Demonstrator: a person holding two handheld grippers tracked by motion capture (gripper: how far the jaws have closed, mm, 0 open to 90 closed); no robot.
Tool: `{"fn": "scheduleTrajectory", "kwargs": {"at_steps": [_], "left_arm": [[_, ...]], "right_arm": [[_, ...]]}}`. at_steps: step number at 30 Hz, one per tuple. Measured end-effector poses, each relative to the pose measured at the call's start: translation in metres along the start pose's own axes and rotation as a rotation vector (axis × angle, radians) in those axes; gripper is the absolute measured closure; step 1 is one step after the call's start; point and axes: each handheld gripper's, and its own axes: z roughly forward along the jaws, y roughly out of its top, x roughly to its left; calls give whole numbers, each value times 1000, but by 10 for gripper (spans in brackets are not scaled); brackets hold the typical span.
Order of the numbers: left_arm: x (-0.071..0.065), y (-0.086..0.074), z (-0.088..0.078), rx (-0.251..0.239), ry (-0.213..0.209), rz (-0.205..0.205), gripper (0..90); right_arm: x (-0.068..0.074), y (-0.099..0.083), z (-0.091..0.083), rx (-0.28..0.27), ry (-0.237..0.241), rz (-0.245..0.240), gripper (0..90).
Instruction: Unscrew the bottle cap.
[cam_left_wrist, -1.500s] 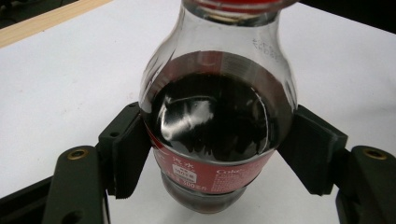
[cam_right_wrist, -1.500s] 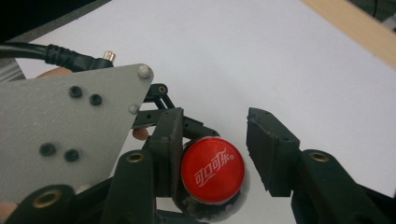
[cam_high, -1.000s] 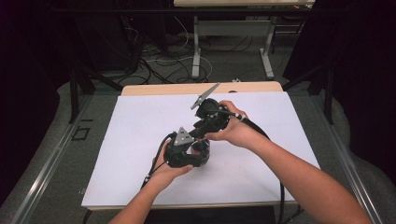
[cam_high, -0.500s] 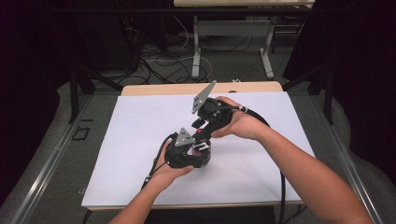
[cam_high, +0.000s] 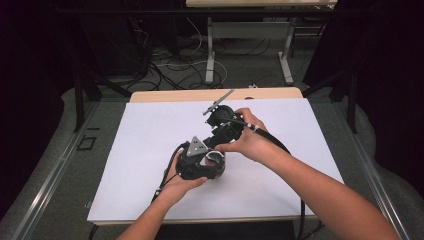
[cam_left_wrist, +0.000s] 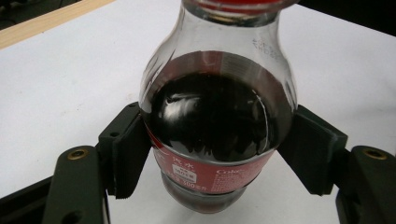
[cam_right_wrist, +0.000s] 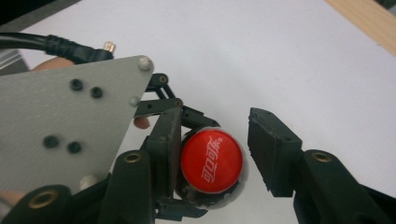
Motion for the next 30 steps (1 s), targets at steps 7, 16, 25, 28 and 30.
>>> {"fn": "scheduleTrajectory", "kwargs": {"at_steps": [7, 16, 25, 28, 30], "left_arm": [[0, 0, -2, 5, -3, -5, 301], [-1, 0, -1, 11, -16, 11, 301], [-1, 0, -1, -2, -16, 3, 301], [0, 0, -1, -2, -14, 1, 301], [0, 0, -2, 3, -14, -5, 300]], "right_arm": [[-3, 1, 1, 5, 54, -44, 616], [-27, 7, 4, 21, 303, -411, 617], [-28, 7, 3, -4, 323, -506, 465], [-24, 7, -1, -45, 269, -389, 436], [-22, 7, -4, -47, 228, -304, 437]]}}
